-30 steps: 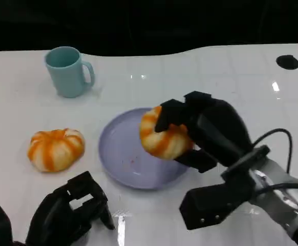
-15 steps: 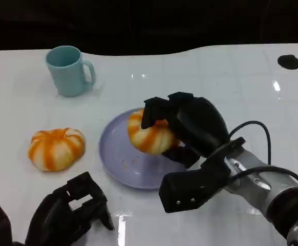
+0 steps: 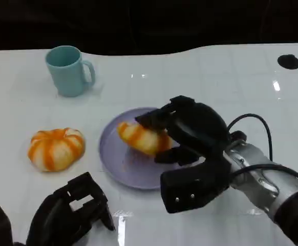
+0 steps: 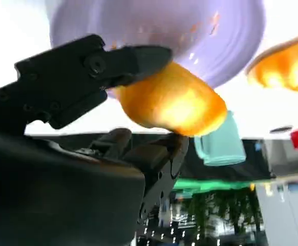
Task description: Grasp the bread from the table and place it into the plate.
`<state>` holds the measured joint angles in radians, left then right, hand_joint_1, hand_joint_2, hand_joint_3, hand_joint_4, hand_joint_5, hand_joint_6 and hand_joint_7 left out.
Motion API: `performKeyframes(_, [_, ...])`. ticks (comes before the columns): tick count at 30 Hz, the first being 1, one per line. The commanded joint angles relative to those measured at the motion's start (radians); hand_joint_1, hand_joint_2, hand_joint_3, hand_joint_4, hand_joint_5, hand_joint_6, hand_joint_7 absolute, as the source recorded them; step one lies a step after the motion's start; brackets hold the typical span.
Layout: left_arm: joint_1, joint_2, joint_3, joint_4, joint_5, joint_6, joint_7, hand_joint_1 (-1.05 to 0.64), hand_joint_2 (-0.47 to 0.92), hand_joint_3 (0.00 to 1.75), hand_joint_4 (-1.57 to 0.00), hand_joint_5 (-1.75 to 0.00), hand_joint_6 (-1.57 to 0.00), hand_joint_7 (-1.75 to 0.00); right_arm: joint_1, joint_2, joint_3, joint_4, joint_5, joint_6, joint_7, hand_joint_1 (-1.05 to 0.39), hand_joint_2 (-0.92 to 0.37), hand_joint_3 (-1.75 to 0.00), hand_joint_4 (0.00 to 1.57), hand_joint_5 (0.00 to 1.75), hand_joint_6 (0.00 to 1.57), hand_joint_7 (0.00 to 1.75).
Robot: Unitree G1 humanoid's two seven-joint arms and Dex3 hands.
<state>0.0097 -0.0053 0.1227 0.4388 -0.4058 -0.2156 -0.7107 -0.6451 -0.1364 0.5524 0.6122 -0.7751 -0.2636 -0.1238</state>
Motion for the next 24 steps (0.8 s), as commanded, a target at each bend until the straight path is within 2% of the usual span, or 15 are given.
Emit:
performKeyframes(1, [0.0,0.01,0.0,-0.011,-0.006,0.005,-0.006,-0.61,0.92,0.11,-0.69,-1.75,-0.66,-1.39,0.054,-0.04,-0.045,-0.108,0.097,0.009,0.129,-0.79,-0.92,-0.32,0.0,0.4,0.29,0.0])
performKeyframes(4, [-0.002,0.009,-0.002,-0.009,0.0,-0.003,-0.002,-0.61,0.92,0.11,-0.69,-1.75,-0.67,-1.39,0.092,-0.061,-0.074,-0.18,0.157,0.008,0.201,-0.8,-0.92,-0.31,0.0,0.41,0.29,0.0])
performKeyframes(8, [-0.002,0.007,-0.004,-0.012,-0.001,-0.003,-0.002,-0.61,0.92,0.13,-0.69,-1.75,-0.66,-1.39,0.152,-0.096,-0.11,-0.268,0.207,-0.009,0.24,-0.78,-0.92,-0.29,0.0,0.5,0.3,0.01])
performKeyframes(16, [-0.003,0.006,-0.004,-0.009,-0.003,-0.003,-0.006,-0.61,0.92,0.12,-0.69,-1.75,-0.66,-1.38,0.269,-0.132,-0.179,-0.341,0.299,-0.128,0.217,-0.74,-0.92,-0.27,0.02,0.61,0.32,0.01])
performKeyframes(20, [-0.001,0.007,-0.005,-0.013,-0.001,0.0,-0.001,-0.61,0.92,0.13,-0.69,-1.74,-0.66,-1.38,0.318,-0.138,-0.213,-0.367,0.352,-0.178,0.231,-0.69,-0.92,-0.27,0.06,0.67,0.38,0.04])
performKeyframes(22, [0.0,0.007,-0.006,-0.015,0.001,-0.001,0.0,-0.61,0.92,0.13,-0.69,-1.74,-0.66,-1.38,0.352,-0.147,-0.23,-0.395,0.412,-0.188,0.273,-0.68,-0.92,-0.29,0.08,0.7,0.4,0.06])
performKeyframes(24, [0.003,0.006,-0.008,-0.017,0.001,-0.002,-0.001,-0.61,0.92,0.13,-0.69,-1.75,-0.66,-1.39,0.394,-0.15,-0.252,-0.434,0.486,-0.181,0.316,-0.64,-0.92,-0.31,0.17,0.81,0.47,0.09])
